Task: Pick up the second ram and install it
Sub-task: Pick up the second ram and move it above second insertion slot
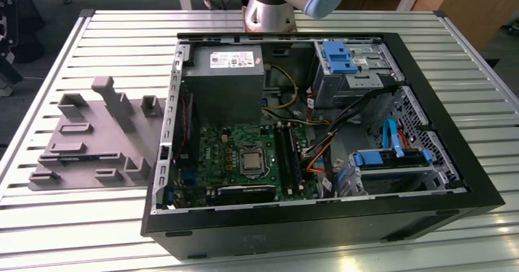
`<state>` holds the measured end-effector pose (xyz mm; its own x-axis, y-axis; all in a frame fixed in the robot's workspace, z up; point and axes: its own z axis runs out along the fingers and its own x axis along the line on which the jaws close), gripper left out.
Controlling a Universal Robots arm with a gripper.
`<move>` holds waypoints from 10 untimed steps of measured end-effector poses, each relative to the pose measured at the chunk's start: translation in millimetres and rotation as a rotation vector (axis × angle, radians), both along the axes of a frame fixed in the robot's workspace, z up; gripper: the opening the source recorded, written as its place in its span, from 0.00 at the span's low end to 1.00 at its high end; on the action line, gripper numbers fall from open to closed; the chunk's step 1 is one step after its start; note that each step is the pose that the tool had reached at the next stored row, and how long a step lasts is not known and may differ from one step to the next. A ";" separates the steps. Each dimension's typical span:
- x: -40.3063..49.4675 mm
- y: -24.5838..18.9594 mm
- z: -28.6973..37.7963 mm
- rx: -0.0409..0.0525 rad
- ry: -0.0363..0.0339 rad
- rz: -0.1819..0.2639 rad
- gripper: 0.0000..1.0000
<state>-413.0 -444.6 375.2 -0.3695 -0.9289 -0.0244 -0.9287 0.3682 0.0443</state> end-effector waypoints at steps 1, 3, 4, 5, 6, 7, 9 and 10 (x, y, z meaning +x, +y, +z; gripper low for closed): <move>0.0 0.0 0.0 0.0000 0.0000 0.000 0.11; 0.0 0.0 0.0 0.0000 0.0000 0.000 0.11; 0.0 0.0 0.0 0.0000 0.0000 0.000 0.11; 0.0 0.0 0.0 0.0001 0.0000 0.000 0.11; 0.0 0.0 0.0 0.0001 0.0000 0.001 0.11; 0.0 0.0 0.0 0.0000 0.0000 0.003 0.11; 0.0 0.0 0.0 0.0001 -0.0001 0.009 0.11; 0.0 0.0 0.0 0.0000 -0.0001 0.013 0.11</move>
<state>-413.0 -444.6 375.2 -0.3576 -0.9336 -0.0245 -0.9333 0.3563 0.0443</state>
